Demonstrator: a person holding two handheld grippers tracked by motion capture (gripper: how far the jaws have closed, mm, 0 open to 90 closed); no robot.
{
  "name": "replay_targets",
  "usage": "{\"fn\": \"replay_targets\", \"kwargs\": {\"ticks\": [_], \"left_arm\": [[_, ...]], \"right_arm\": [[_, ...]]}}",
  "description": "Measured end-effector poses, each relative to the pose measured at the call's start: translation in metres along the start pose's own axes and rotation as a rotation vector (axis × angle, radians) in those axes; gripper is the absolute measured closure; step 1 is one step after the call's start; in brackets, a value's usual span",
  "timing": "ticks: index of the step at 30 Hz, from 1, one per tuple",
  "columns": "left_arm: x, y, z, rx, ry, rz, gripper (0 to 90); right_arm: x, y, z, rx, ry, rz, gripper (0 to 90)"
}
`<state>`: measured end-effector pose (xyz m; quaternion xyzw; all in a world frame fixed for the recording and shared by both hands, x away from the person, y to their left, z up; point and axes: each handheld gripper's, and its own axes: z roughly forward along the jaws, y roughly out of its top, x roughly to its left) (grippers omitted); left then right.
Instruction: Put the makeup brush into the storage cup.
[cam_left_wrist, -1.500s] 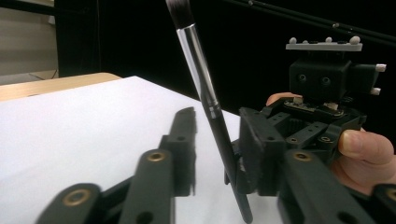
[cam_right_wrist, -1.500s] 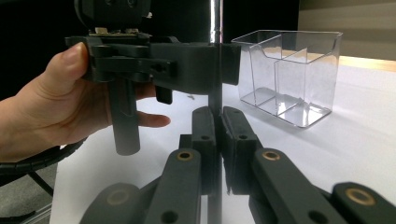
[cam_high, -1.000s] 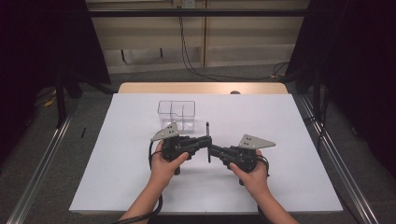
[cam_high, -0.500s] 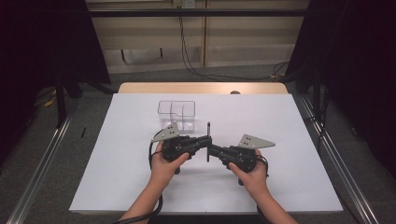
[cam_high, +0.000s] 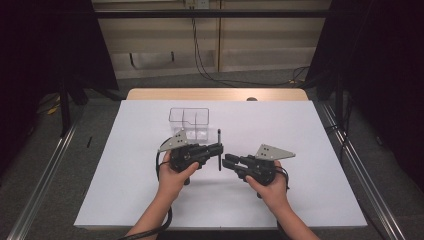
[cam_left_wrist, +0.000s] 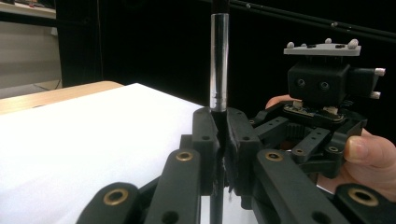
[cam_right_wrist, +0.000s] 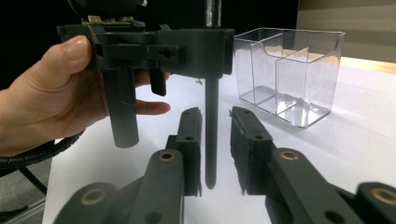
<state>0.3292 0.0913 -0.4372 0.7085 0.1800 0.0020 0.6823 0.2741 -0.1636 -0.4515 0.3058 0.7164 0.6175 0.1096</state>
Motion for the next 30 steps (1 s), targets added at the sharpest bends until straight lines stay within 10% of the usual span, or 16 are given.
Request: {"fn": "replay_targets", "kwargs": {"ticks": [30], "left_arm": [[0.001,0.003,-0.005,0.005,0.026,0.017,83.4]], "right_arm": [[-0.012,0.007,-0.024,-0.008,-0.023,-0.046,24.7]]}}
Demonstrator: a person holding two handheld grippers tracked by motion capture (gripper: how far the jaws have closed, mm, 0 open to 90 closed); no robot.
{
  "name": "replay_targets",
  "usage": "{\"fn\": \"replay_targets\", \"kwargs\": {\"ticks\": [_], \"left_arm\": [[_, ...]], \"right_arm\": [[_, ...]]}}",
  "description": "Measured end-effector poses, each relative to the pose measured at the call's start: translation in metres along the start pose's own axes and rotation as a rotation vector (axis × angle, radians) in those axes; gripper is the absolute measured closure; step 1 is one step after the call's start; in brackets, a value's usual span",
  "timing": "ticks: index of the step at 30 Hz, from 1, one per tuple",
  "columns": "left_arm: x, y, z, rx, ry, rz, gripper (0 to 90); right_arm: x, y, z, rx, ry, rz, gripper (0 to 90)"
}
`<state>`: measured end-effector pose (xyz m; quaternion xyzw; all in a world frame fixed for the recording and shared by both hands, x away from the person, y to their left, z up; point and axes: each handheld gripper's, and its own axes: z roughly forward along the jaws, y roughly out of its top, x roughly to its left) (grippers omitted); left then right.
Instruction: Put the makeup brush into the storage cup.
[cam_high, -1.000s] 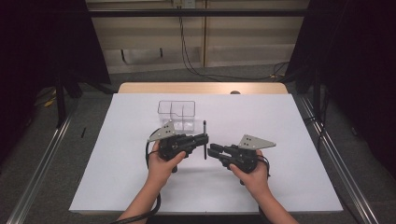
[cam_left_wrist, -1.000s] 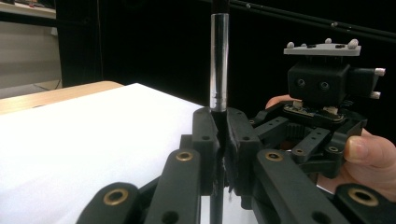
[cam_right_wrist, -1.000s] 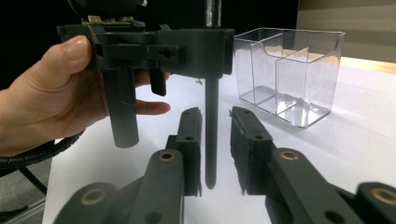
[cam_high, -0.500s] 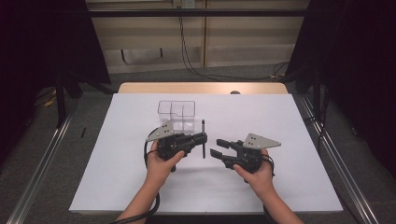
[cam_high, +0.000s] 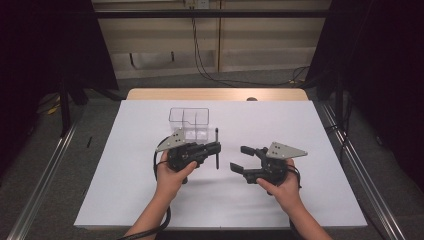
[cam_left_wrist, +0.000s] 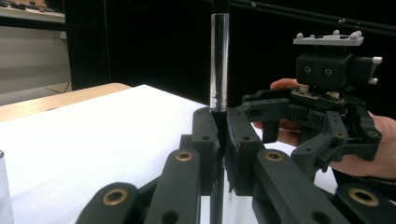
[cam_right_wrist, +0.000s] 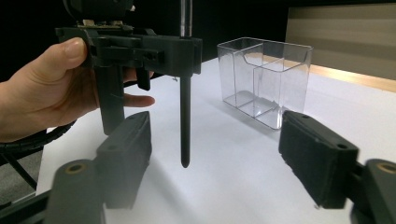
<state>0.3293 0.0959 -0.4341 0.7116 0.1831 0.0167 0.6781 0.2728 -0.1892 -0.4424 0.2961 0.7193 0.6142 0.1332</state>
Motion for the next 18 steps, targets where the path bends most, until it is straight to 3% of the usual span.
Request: {"fn": "replay_targets", "kwargs": {"ticks": [18], "left_arm": [[0.0014,-0.0007,-0.0018,0.005,0.010,0.004,83.3]], "right_arm": [[-0.0062,-0.0045,-0.0084,0.034,-0.005,-0.009,9.0]]}}
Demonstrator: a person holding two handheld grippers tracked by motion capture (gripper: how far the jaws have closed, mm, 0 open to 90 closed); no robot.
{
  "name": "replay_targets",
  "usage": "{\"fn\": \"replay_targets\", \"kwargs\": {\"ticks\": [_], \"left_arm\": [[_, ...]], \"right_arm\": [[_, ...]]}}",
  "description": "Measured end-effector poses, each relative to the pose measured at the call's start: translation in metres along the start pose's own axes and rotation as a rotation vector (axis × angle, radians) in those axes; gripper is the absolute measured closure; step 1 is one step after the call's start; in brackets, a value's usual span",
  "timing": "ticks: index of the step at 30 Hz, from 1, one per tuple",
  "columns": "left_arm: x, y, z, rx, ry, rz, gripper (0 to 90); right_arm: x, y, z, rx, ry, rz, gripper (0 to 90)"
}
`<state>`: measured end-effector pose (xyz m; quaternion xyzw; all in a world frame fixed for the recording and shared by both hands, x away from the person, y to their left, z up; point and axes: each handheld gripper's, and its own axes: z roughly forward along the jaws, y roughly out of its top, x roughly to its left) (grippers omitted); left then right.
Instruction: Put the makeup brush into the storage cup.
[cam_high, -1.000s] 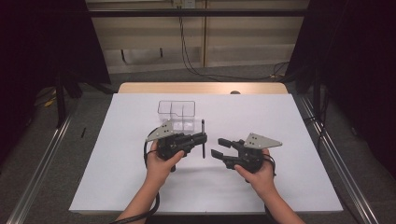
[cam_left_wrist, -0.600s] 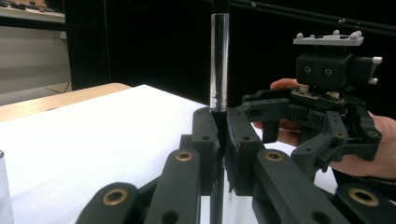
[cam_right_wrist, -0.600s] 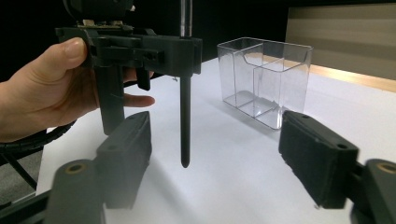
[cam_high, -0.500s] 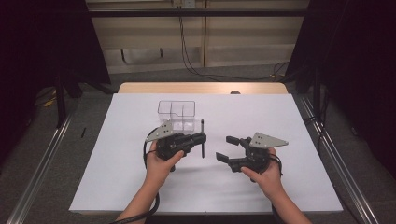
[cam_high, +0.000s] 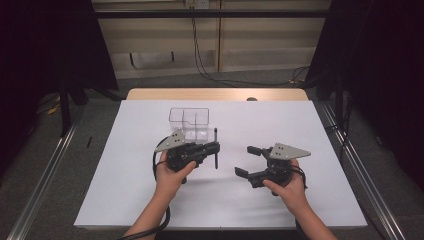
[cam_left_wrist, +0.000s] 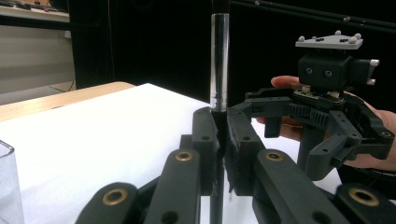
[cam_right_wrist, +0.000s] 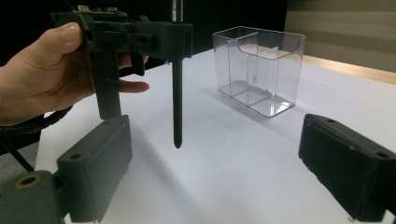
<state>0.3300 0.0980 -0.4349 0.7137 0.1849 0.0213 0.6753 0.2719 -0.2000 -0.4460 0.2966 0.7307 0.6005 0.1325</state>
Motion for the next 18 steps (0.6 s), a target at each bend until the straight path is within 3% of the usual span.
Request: {"fn": "replay_targets", "kwargs": {"ticks": [8,18], "left_arm": [[0.000,0.000,-0.002,0.000,0.011,0.006,83.3],[0.001,0.001,-0.003,0.002,0.023,0.012,83.4]], "right_arm": [[-0.002,-0.001,-0.005,0.010,0.014,-0.019,4.9],[-0.008,-0.002,-0.014,0.019,-0.004,-0.020,4.8]]}}
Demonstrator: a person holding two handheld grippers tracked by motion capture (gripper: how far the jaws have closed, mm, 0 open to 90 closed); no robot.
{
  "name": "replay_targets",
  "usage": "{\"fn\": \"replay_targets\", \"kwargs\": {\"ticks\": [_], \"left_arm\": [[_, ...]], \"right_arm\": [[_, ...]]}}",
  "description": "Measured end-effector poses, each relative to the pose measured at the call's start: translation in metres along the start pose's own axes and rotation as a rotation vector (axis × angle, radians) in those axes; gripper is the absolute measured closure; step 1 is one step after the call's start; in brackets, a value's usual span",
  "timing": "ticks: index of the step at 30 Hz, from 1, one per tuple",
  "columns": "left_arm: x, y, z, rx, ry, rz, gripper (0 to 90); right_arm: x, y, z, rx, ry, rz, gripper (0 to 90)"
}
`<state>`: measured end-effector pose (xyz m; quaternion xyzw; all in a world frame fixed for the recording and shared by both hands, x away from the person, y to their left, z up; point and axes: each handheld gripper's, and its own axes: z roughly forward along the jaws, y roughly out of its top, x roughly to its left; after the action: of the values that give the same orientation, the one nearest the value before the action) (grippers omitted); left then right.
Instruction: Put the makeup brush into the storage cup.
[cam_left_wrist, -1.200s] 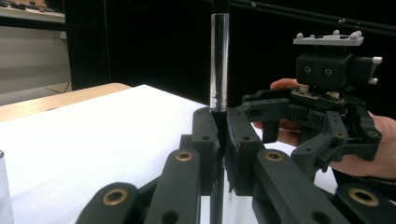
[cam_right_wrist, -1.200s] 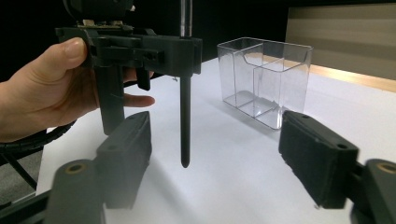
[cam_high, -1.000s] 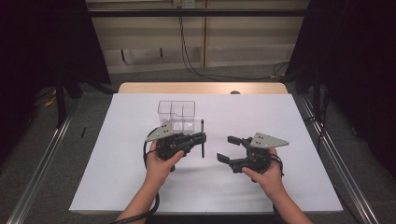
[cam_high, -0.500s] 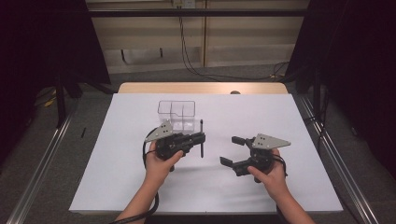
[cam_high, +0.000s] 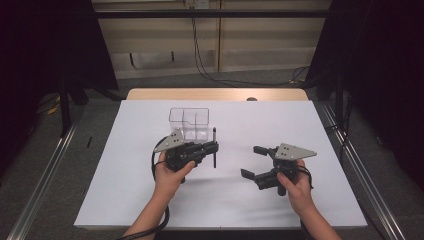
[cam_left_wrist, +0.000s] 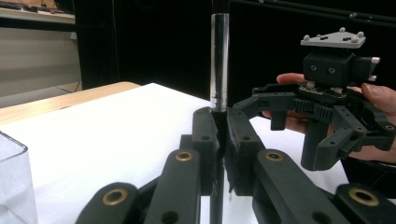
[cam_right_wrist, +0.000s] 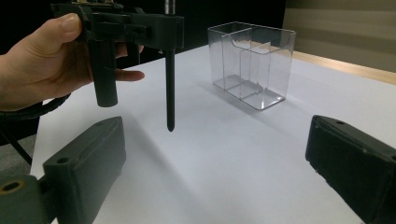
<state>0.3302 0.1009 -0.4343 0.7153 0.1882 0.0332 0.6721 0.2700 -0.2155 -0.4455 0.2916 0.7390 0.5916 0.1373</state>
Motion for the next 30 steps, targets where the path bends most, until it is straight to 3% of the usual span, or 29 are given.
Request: {"fn": "replay_targets", "kwargs": {"ticks": [30], "left_arm": [[0.003,0.001,-0.002,-0.002,0.022,0.011,83.5]], "right_arm": [[-0.017,-0.011,-0.039,0.006,-0.068,-0.001,4.8]]}}
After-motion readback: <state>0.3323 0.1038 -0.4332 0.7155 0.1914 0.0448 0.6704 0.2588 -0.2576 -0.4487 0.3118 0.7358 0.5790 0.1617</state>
